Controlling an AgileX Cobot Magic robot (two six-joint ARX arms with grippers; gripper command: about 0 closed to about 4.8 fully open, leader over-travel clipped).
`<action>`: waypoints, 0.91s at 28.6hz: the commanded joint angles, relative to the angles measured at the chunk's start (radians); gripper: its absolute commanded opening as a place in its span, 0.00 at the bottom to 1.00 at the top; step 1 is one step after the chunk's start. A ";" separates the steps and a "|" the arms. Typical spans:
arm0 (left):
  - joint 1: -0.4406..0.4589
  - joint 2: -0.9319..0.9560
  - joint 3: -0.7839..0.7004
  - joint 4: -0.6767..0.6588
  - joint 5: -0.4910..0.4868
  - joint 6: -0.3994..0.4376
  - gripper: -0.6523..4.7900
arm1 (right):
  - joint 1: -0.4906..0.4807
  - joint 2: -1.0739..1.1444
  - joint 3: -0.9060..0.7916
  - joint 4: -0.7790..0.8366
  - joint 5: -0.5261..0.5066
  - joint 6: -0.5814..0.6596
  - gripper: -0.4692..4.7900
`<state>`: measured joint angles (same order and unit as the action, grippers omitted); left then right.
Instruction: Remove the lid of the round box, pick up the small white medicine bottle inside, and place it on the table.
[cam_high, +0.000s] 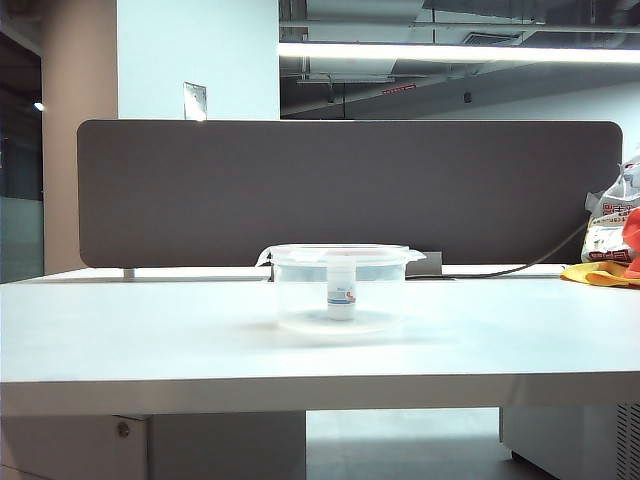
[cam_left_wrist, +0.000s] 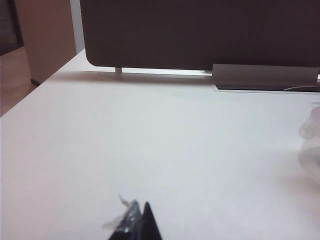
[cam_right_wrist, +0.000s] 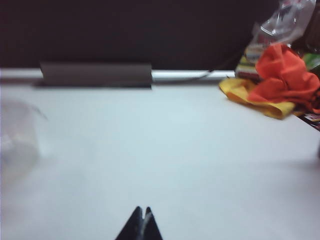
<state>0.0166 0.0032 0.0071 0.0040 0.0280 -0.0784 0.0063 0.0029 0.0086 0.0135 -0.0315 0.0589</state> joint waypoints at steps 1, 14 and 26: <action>0.000 0.000 0.000 0.014 0.093 -0.167 0.11 | 0.001 0.000 -0.003 0.072 -0.117 0.179 0.08; -0.001 0.020 0.101 -0.060 0.223 -0.367 0.11 | 0.008 0.010 0.080 0.052 -0.150 0.364 0.08; -0.002 0.495 0.460 -0.078 0.463 -0.367 0.11 | 0.051 0.355 0.348 0.005 -0.174 0.364 0.08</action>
<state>0.0162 0.4419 0.4385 -0.0723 0.4183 -0.4435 0.0498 0.3119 0.3248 0.0154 -0.1852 0.4217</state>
